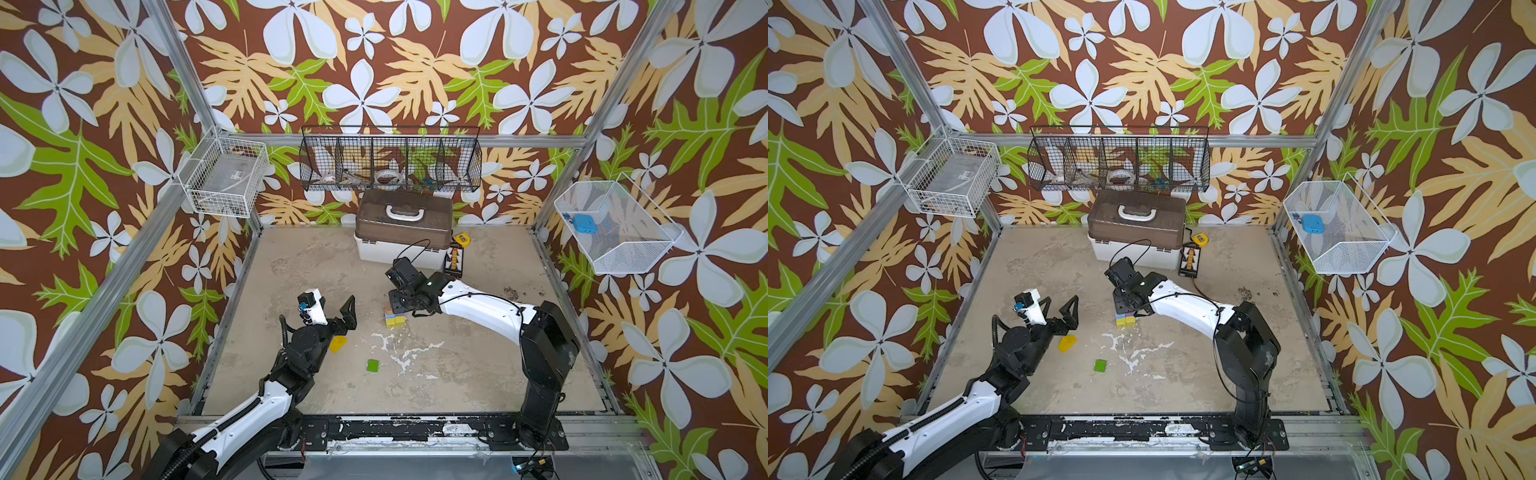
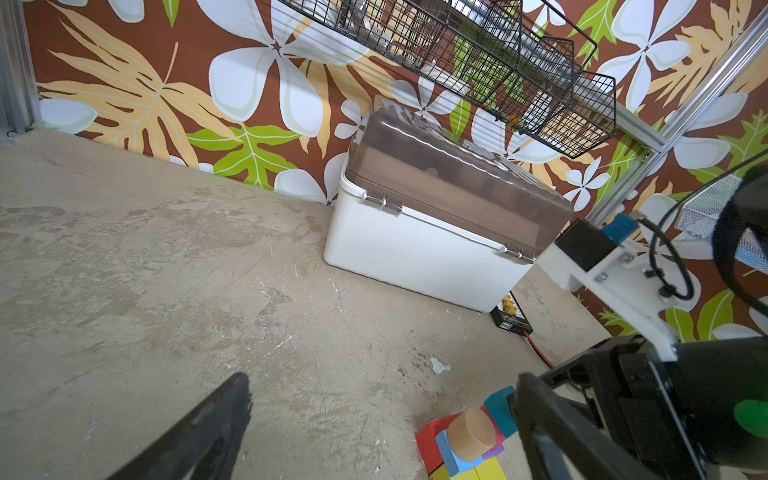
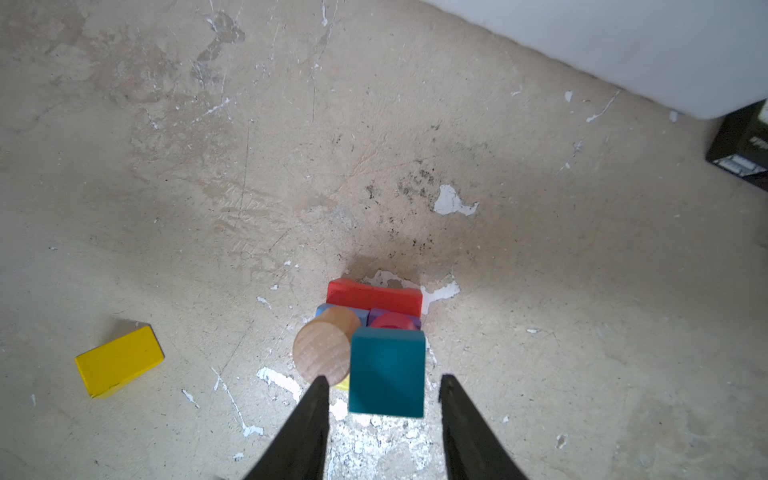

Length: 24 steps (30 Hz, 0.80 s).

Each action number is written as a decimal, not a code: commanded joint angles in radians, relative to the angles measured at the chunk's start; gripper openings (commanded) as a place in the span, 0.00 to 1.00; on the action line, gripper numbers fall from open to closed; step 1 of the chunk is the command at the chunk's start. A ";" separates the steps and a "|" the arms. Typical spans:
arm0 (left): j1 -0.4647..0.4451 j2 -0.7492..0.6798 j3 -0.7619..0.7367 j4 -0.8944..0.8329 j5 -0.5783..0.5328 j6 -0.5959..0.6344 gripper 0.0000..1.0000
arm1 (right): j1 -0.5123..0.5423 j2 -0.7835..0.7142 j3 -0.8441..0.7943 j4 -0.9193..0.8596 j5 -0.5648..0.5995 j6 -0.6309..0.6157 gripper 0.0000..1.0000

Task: Build the wood block tower
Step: 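Raise the right gripper away while the left gripper moves toward the green cube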

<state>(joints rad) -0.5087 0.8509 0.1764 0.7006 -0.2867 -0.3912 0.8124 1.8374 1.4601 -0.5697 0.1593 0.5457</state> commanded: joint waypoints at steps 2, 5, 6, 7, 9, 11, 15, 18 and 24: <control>0.002 0.014 0.005 0.039 0.012 0.002 1.00 | -0.001 -0.049 -0.015 -0.006 0.043 -0.012 0.45; 0.002 0.040 0.016 0.036 0.045 0.004 1.00 | -0.002 -0.109 -0.048 0.005 0.078 -0.022 0.46; 0.002 0.048 0.021 0.032 0.058 0.006 1.00 | -0.003 -0.129 -0.059 0.011 0.090 -0.024 0.46; 0.002 0.060 0.027 0.027 0.073 0.007 1.00 | -0.007 -0.154 -0.080 0.020 0.106 -0.027 0.47; 0.002 0.081 0.053 -0.010 0.093 0.004 0.99 | -0.028 -0.205 -0.127 0.047 0.125 -0.029 0.47; 0.001 0.092 0.095 -0.102 0.128 -0.007 0.97 | -0.071 -0.265 -0.204 0.100 0.124 -0.018 0.47; -0.040 0.072 0.159 -0.319 0.115 -0.115 0.85 | -0.196 -0.357 -0.322 0.171 0.059 0.031 0.46; -0.219 0.005 0.211 -0.548 -0.082 -0.109 0.85 | -0.227 -0.410 -0.365 0.191 0.074 0.048 0.47; -0.463 -0.158 0.132 -0.807 -0.163 -0.307 0.83 | -0.226 -0.446 -0.389 0.206 0.081 0.047 0.47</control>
<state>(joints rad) -0.9379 0.7216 0.3347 0.0978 -0.3904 -0.5686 0.5873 1.3983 1.0698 -0.3901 0.2279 0.5770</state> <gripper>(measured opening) 0.843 0.476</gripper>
